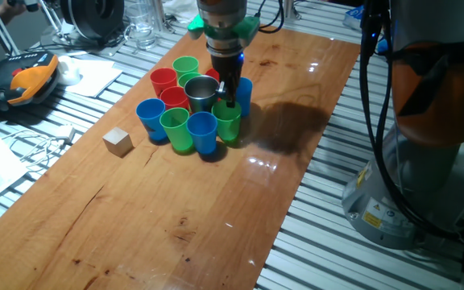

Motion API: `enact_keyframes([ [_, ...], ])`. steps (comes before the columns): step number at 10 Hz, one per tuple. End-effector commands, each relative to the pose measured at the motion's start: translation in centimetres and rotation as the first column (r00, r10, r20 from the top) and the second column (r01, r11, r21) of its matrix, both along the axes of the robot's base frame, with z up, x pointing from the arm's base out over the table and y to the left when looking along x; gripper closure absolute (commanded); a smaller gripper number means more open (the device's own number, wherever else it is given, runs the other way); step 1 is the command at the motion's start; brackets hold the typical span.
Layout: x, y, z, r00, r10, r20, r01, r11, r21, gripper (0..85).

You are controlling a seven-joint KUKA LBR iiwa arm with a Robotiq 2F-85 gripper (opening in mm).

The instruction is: Stack the cups

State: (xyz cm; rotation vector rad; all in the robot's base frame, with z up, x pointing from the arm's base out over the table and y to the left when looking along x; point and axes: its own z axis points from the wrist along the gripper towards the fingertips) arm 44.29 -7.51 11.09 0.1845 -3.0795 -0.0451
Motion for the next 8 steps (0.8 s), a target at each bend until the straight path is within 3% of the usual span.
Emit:
enact_keyframes([
  [1,0.22,-0.1,0.4,1.0,0.003,-0.009,-0.003,1.0,0.002,85.0],
  [4,0.68,0.1,2.2,0.999,0.002,-0.034,-0.002,1.0,0.0,85.0],
  [8,0.76,0.8,3.6,0.999,-0.004,-0.045,0.004,1.0,-0.011,85.0],
])
